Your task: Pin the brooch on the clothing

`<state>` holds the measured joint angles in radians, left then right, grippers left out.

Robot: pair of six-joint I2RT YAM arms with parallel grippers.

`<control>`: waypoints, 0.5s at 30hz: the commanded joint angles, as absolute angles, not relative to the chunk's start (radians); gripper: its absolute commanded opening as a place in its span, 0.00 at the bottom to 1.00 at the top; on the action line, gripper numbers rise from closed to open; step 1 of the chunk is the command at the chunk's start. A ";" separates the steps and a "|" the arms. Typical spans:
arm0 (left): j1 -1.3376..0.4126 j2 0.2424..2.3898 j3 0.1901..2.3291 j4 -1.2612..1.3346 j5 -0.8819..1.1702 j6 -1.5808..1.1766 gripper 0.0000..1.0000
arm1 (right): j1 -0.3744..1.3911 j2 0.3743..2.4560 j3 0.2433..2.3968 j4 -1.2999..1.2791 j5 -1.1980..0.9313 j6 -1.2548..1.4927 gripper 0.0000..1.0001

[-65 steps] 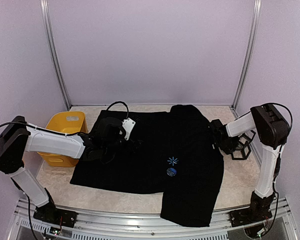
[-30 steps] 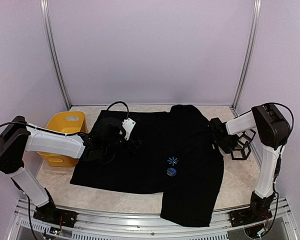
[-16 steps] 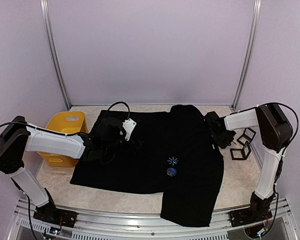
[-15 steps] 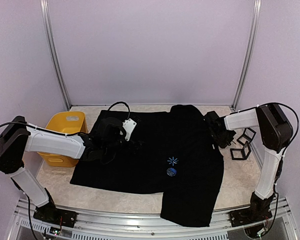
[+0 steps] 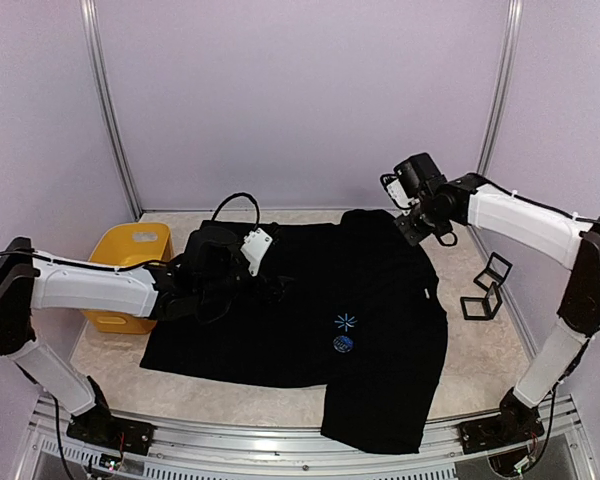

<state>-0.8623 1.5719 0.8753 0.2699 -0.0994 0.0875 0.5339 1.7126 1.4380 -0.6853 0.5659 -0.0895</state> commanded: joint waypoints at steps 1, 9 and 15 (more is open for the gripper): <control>-0.881 1.467 0.884 0.304 0.016 0.105 0.90 | 0.573 1.506 1.516 -0.590 0.052 -0.067 0.00; -0.924 1.317 0.981 0.232 0.153 0.100 0.89 | 0.613 1.255 1.321 -0.082 -0.732 0.174 0.00; -0.960 1.256 1.053 0.260 0.258 0.038 0.89 | 0.707 1.233 1.292 0.117 -0.833 0.259 0.00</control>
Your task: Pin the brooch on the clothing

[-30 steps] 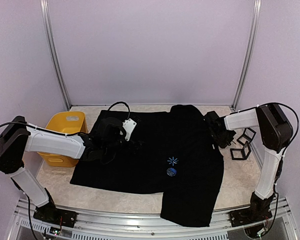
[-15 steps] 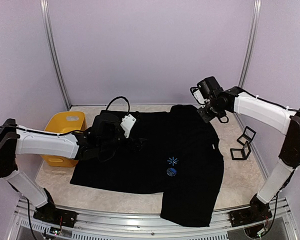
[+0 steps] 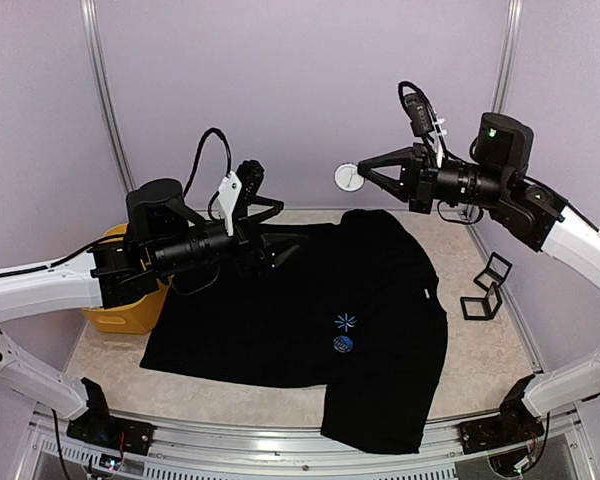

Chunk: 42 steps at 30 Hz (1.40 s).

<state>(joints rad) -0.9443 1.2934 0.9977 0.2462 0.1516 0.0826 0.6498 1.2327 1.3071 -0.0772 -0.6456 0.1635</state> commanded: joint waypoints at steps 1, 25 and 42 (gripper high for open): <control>-0.961 1.252 1.064 0.263 0.280 0.026 0.89 | 0.717 1.238 1.300 0.116 -0.846 0.260 0.00; -0.986 1.271 1.241 0.097 0.438 0.006 0.36 | 0.854 1.304 1.413 -0.125 -0.761 0.101 0.00; -1.033 1.249 1.180 0.182 0.390 0.020 0.00 | 0.866 1.266 1.375 -0.094 -0.655 0.093 0.66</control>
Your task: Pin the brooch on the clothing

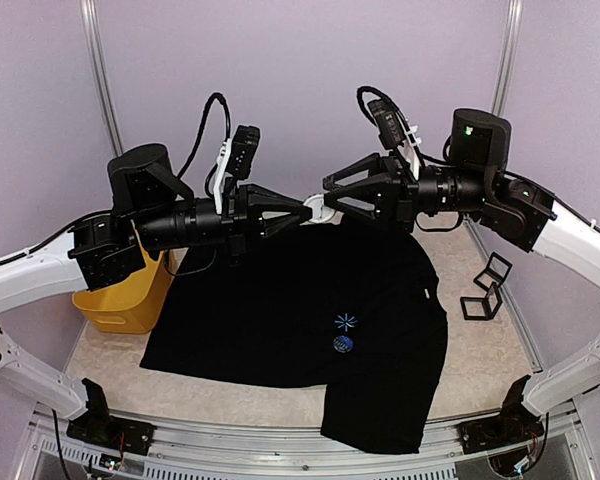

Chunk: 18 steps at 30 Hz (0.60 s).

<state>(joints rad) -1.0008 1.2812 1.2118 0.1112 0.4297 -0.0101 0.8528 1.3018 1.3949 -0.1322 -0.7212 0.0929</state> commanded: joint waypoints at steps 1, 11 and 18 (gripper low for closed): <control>-1.042 1.244 1.176 0.185 0.373 0.039 0.00 | 0.866 1.259 1.360 -0.076 -0.663 0.096 0.78; -1.073 1.230 1.161 0.192 0.349 0.100 0.00 | 0.866 1.242 1.273 -0.002 -0.713 0.105 0.80; -1.087 1.242 1.168 0.172 0.352 0.121 0.00 | 0.866 1.248 1.271 -0.002 -0.704 0.109 0.78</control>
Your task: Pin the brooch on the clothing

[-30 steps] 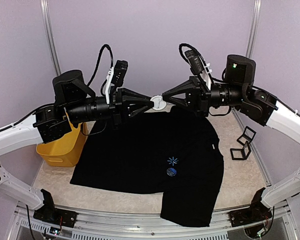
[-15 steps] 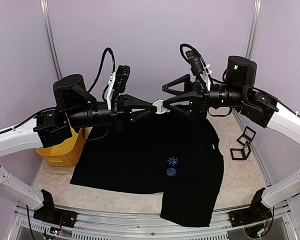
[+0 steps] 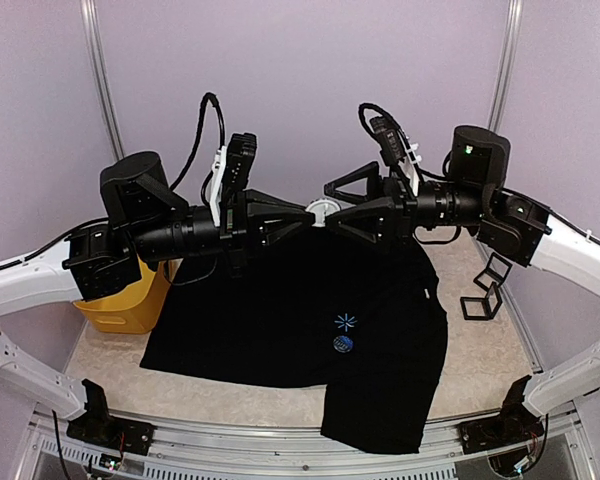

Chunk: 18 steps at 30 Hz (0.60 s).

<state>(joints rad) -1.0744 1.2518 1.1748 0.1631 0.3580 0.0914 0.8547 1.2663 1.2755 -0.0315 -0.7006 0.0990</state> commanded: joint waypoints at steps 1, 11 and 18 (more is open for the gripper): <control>-1.089 1.245 1.171 0.167 0.351 0.124 0.00 | 0.867 1.249 1.272 -0.002 -0.705 0.110 0.78; -1.118 1.262 1.187 0.121 0.376 0.189 0.00 | 0.867 1.267 1.290 -0.014 -0.687 0.119 0.68; -1.154 1.269 1.190 0.092 0.377 0.244 0.00 | 0.867 1.290 1.316 -0.059 -0.655 0.116 0.62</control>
